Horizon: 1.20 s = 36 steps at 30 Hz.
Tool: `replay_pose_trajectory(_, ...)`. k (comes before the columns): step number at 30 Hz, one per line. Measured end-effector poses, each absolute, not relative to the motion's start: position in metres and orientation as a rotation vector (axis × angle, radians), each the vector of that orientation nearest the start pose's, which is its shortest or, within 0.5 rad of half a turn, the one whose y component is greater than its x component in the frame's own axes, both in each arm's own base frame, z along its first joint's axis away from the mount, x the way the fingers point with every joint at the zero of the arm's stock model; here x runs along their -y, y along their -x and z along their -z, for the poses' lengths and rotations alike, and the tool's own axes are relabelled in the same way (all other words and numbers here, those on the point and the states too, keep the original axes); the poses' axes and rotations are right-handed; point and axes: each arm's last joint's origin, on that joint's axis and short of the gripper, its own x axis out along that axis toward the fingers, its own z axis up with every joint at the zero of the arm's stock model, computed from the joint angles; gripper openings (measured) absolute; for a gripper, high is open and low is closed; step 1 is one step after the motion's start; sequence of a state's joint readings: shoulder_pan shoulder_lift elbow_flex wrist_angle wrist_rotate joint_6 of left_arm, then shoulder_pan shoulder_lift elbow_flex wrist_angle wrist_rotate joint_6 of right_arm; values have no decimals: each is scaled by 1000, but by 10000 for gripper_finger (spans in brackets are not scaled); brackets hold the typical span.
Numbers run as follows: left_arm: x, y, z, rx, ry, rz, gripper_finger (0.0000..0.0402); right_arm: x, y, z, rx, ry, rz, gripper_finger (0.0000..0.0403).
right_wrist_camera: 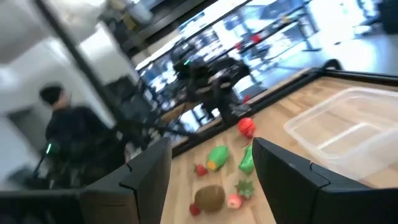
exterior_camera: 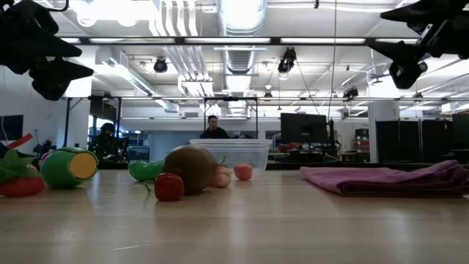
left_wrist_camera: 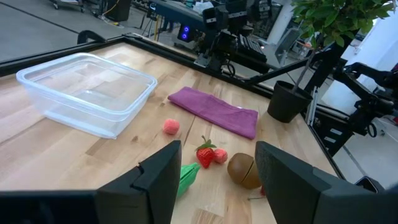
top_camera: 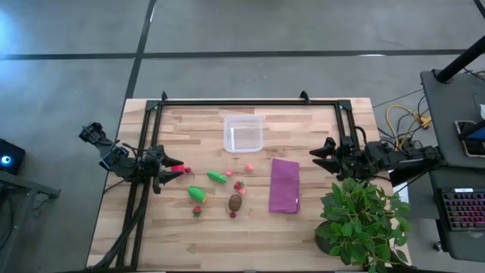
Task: Pick and placing Produce into tupperware
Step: Put the red tomato into the white bin
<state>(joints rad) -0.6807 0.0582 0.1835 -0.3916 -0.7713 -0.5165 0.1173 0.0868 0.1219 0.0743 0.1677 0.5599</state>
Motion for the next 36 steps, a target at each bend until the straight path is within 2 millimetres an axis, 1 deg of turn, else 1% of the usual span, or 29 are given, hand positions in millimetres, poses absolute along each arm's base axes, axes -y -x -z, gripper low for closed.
replay_pose_trajectory(5,33,-73,-186,-170,338,-138,192,-4,-95,-206,145,-598,81,216)
replay_pose_trajectory(15,33,-73,-186,-170,335,-138,192,-4,-95,-206,146,-598,83,216)
replay_pose_trajectory(18,33,-73,-187,-157,270,-144,192,-4,-95,-206,146,-597,83,216)
replay_pose_trajectory(19,33,-74,-190,-136,281,-147,192,-4,-95,-206,146,-597,83,216)
replay_pose_trajectory(24,34,-75,-209,39,556,-120,192,-4,-95,-206,143,-595,84,216)
replay_pose_trajectory(29,31,-73,-234,250,676,-139,192,-4,-95,-206,143,-595,84,216)
replay_pose_trajectory(32,26,-68,-255,419,665,-165,192,-4,-95,-206,143,-595,84,216)
replay_pose_trajectory(33,25,-66,-263,481,629,-144,192,-4,-95,-206,143,-595,84,216)
replay_pose_trajectory(36,23,-58,-286,693,437,-66,192,-4,-95,-206,143,-595,84,216)
